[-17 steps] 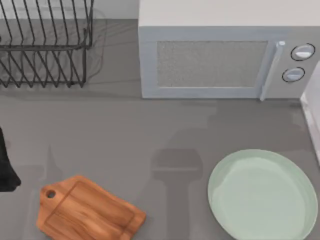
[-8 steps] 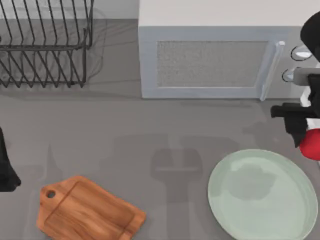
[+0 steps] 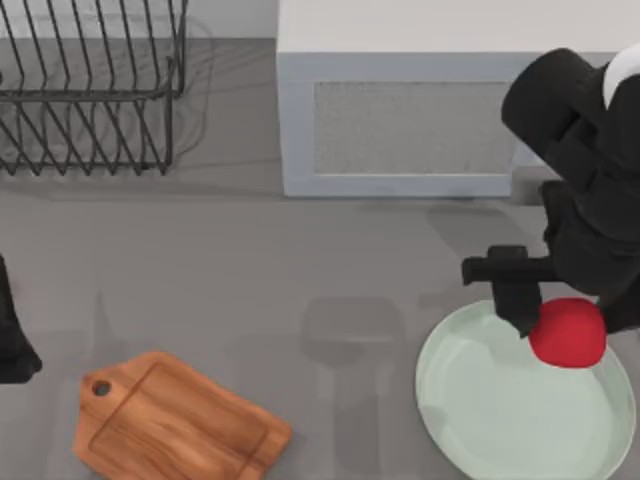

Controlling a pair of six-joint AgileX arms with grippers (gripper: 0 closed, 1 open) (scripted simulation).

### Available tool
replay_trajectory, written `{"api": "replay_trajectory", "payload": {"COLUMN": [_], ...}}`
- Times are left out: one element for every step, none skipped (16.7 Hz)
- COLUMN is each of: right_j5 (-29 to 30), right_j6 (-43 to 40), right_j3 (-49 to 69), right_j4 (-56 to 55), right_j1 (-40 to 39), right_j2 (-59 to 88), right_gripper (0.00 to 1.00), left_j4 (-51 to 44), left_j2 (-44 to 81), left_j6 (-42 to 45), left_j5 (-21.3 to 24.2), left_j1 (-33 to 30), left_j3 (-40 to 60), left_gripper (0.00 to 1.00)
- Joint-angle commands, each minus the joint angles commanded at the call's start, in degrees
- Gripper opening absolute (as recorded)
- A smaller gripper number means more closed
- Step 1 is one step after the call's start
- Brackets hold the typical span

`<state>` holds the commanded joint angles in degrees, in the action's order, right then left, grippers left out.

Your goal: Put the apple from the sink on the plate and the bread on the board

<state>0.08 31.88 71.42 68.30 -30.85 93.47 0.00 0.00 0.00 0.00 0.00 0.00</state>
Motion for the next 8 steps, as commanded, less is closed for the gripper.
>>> {"api": "replay_trajectory", "payload": {"right_j5": [-0.05,-0.08,-0.08,-0.08,-0.08,-0.08,-0.08,-0.08], "right_j6": [0.58,0.88,0.89,0.89,0.89,0.89,0.89,0.89], "right_j3": [-0.06,-0.08,-0.08,-0.08,-0.08,-0.08,-0.08,-0.08], "right_j4": [0.04,0.06,0.06,0.06,0.06,0.06,0.06,0.06], "right_j1": [-0.85,-1.28,-1.3,-1.3,-1.3,-1.3,-1.3,-1.3], "right_j2": [-0.32,-0.48,-0.49,-0.49,-0.49,-0.49,-0.49,-0.49], "right_gripper": [0.0,0.0,0.0,0.0,0.0,0.0,0.08,0.15], "left_j4": [0.0,0.0,0.0,0.0,0.0,0.0,0.0,0.0], "left_j2": [0.0,0.0,0.0,0.0,0.0,0.0,0.0,0.0], "left_j6": [0.0,0.0,0.0,0.0,0.0,0.0,0.0,0.0], "left_j5": [0.0,0.0,0.0,0.0,0.0,0.0,0.0,0.0], "left_j1": [0.0,0.0,0.0,0.0,0.0,0.0,0.0,0.0], "left_j3": [0.0,0.0,0.0,0.0,0.0,0.0,0.0,0.0], "left_gripper": [1.0,1.0,1.0,1.0,1.0,1.0,1.0,1.0]}}
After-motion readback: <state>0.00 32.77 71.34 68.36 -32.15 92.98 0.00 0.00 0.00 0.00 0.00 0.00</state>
